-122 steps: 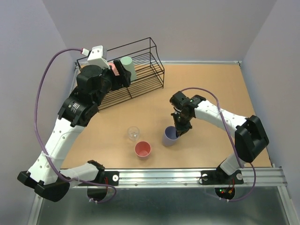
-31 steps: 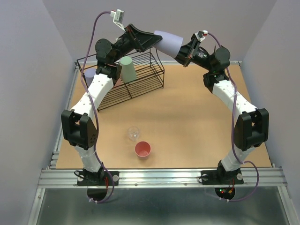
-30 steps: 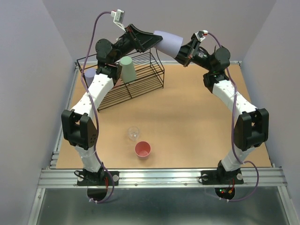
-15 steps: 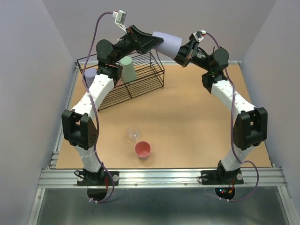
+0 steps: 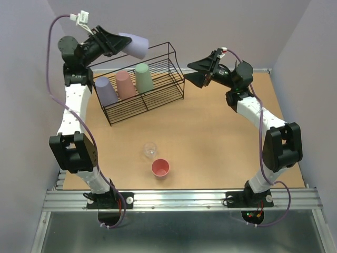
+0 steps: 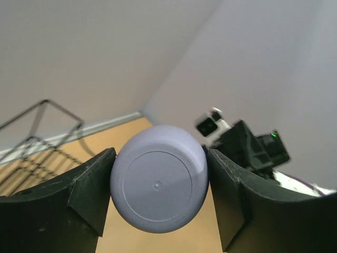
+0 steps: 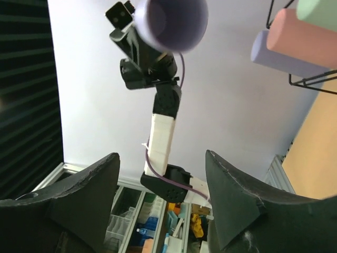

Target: Load the cups into the dish rack

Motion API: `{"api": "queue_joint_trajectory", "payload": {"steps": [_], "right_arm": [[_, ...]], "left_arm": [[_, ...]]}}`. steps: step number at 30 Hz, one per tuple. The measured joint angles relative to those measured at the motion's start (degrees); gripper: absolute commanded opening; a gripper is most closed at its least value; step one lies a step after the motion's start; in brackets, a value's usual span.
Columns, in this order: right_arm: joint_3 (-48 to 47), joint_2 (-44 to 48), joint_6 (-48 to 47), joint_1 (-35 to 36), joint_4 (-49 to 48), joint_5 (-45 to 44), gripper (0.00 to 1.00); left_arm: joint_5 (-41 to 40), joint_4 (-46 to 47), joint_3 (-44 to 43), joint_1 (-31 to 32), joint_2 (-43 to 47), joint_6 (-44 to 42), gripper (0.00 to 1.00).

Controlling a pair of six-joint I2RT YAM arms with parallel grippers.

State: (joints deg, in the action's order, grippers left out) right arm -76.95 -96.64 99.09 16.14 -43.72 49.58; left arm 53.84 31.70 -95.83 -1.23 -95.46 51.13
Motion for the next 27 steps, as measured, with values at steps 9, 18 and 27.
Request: {"api": "queue_joint_trajectory", "payload": {"steps": [9, 18, 27], "right_arm": [[2.14, 0.33, -0.33, -0.42, 2.01, 1.09, 0.71], [2.14, 0.33, -1.95, -0.44, 4.94, 1.97, 0.71], [2.84, 0.26, -3.41, -0.81, 7.58, 2.34, 0.71]], "left_arm": [[-7.93, -29.51, -14.36, -10.23, -3.37, -24.15, 0.00], [-21.05, -44.11, -24.96, -12.68, -12.00, -38.49, 0.00], [-27.45, -50.31, -25.18, -12.72, -16.09, -44.81, 0.00]]}}
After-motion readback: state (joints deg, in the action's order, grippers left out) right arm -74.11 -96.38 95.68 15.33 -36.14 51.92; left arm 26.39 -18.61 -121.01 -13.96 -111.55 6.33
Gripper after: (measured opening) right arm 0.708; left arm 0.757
